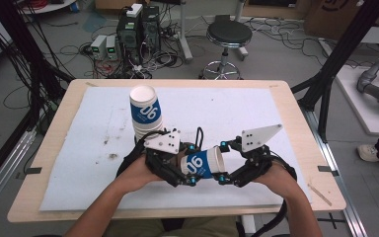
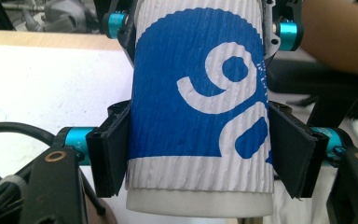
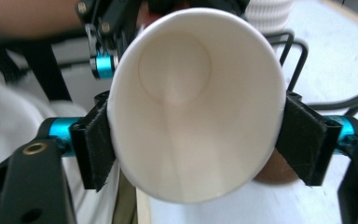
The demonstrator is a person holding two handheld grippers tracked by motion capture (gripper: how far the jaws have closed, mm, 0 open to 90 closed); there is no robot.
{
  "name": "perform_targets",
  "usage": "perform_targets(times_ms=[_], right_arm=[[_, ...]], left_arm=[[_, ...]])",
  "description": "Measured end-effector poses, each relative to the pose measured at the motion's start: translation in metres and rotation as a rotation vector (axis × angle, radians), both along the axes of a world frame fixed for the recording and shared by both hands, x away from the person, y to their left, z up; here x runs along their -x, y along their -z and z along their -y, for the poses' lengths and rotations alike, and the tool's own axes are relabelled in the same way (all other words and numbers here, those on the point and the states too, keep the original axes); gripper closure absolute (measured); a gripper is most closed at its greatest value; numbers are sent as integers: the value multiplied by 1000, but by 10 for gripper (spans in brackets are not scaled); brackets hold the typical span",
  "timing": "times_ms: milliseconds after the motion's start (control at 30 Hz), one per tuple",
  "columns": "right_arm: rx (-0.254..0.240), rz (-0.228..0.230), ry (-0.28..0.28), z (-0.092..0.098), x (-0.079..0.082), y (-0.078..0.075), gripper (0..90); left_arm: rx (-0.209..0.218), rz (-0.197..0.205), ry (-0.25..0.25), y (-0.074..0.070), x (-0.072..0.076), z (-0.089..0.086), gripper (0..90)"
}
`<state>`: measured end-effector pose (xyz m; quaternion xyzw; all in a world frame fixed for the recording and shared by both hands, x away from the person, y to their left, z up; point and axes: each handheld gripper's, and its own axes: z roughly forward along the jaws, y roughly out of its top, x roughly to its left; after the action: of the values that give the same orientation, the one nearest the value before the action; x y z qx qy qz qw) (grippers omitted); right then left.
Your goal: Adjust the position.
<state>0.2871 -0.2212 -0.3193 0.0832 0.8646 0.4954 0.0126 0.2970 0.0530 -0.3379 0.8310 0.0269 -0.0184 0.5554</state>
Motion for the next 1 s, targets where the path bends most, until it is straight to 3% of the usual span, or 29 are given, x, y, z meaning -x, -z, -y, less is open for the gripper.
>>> perform_targets(times_ms=[133,233,633,1000], right_arm=[[-119,-13,26,3,-1,0,182],[-166,-30,53,7,-2,-1,182],[-227,-40,63,13,-4,1,168],[-367,-58,55,19,-7,5,168]], left_arm=[[67,-22,-17,-1,-2,-5,287],[110,-35,-30,-1,-3,-9,288],[206,-47,-49,1,-3,-14,287],[361,-62,-69,0,-2,-18,287]])
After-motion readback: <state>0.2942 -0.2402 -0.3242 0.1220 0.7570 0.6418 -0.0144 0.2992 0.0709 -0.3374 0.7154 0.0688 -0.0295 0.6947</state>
